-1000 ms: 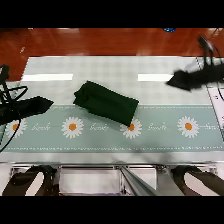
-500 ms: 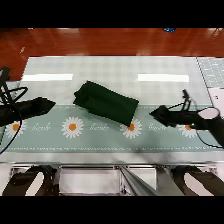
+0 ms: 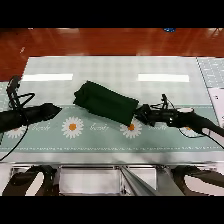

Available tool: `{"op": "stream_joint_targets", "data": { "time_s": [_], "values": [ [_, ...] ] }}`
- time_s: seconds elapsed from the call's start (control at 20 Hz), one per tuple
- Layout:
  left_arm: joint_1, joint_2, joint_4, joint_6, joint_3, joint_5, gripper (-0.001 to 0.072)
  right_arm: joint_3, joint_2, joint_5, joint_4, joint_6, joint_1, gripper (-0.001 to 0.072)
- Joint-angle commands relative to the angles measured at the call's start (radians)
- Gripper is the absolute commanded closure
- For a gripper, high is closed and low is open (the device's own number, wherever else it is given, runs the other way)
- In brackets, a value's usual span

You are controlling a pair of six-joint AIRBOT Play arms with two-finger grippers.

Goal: Fold the shirts.

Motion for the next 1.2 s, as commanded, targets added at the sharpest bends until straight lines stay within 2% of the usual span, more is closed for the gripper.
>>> {"op": "stream_joint_targets", "data": {
  "time_s": [0.0, 0.2, 0.25, 0.35, 0.45, 0.5, 0.55, 0.65, 0.75, 0.8, 0.9, 1.0, 1.15],
  "values": [
    [0.0, 0.001, -0.027, 0.001, -0.007, 0.009, 0.0681, 0.098, -0.09, -0.002, 0.036, -0.005, 0.068, 0.0303],
    [0.0, 0.001, -0.027, 0.001, -0.007, 0.009, 0.0681, 0.211, -0.185, 0.001, 0.023, 0.025, 0.13, 0.0308],
    [0.0, 0.001, -0.027, 0.001, -0.007, 0.009, 0.0681, 0.238, -0.196, 0.002, 0.004, 0.04, 0.142, 0.0351],
    [0.0, 0.001, -0.027, 0.001, -0.007, 0.009, 0.0681, 0.294, -0.197, 0.019, -0.059, 0.017, 0.151, 0.0687],
    [0.0, 0.001, -0.027, 0.001, -0.007, 0.009, 0.0681, 0.367, -0.198, 0.055, -0.115, 0.018, 0.15, 0.069],
    [0.0, 0.001, -0.026, 0.002, -0.007, 0.01, 0.0681, 0.422, -0.198, 0.058, -0.213, 0.066, 0.151, 0.069],
    [0.0, 0.0, -0.026, 0.002, -0.007, 0.011, 0.0681, 0.5, -0.198, 0.093, -0.369, 0.163, 0.15, 0.069],
    [0.0, 0.0, -0.026, 0.004, -0.007, 0.021, 0.0681, 0.689, -0.198, 0.211, -0.646, 0.315, 0.15, 0.0689],
    [0.0, 0.0, -0.026, 0.004, -0.007, 0.029, 0.0681, 0.898, -0.198, 0.312, -0.801, 0.402, 0.15, 0.069],
    [0.0, 0.0, -0.026, 0.013, -0.007, 0.04, 0.0681, 0.992, -0.198, 0.345, -0.856, 0.437, 0.15, 0.0691],
    [0.0, 0.0, -0.026, 0.127, -0.007, 0.083, 0.0681, 1.184, -0.198, 0.413, -0.988, 0.497, 0.149, 0.0691],
    [0.0, 0.0, -0.027, 0.132, -0.007, 0.122, 0.0681, 1.352, -0.198, 0.49, -1.083, 0.528, 0.127, 0.069],
    [0.0, 0.001, -0.027, 0.132, -0.007, 0.121, 0.0681, 1.517, -0.193, 0.597, -1.098, 0.545, 0.03, 0.0691]
  ]
}}
